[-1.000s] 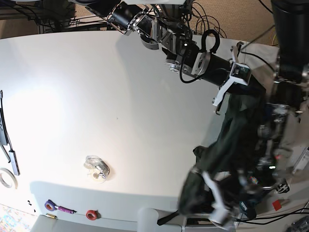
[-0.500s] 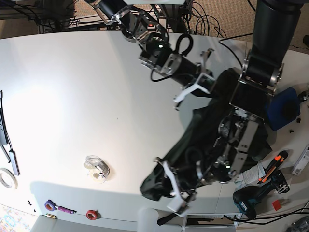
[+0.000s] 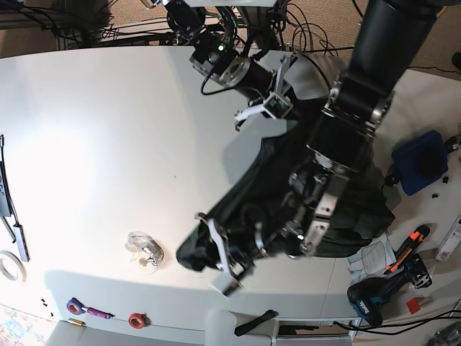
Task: Layout the t-shirt on the table in an organized manner, then fold the t-shirt properly
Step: 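Lower the t-shirt onto the table center with both grippers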
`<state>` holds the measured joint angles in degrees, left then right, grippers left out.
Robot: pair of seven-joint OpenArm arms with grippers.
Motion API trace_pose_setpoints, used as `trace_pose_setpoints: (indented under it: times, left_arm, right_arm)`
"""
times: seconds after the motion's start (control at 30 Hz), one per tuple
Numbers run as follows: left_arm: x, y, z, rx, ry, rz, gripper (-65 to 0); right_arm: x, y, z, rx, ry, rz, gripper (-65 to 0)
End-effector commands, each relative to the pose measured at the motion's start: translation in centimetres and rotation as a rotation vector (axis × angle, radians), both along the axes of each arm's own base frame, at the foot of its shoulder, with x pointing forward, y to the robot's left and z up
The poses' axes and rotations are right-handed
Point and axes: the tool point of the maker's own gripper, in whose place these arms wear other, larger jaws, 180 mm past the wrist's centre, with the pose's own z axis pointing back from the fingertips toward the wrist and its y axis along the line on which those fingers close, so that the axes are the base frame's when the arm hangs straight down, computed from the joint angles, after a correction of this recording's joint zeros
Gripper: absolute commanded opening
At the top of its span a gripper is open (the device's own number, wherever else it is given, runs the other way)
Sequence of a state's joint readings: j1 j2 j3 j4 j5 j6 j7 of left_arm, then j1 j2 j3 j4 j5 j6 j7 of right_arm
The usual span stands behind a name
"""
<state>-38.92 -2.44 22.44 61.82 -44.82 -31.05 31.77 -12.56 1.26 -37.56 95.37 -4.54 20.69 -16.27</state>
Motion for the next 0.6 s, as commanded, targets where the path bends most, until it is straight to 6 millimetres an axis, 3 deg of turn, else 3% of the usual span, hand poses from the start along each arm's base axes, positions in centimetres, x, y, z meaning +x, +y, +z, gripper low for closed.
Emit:
trace_pose_setpoints:
  times: [0.0, 0.2, 0.43, 0.57]
  left_arm:
    - [0.9, -1.1, 4.0, -0.103, -0.059, -0.002, -65.0]
    - [0.2, -3.8, 2.0, -0.139, 0.008, -0.034, -65.0]
    - [-1.3, -6.7, -0.7, 0.041, -0.257, -0.108, -65.0]
    - [-0.2, -6.8, -1.3, 0.141, -0.333, -0.059, -65.0]
  right_arm:
    - [0.0, 0.7, 1.3, 0.046, -0.021, 0.016, -65.0]
    - [-0.2, 0.4, 1.0, 0.031, -0.019, 0.013, -65.0]
    - [-1.6, -0.9, -1.2, -0.036, 0.037, 0.02, -65.0]
    - [-2.5, -1.9, -2.6, -0.116, 0.032, 0.034, -65.0]
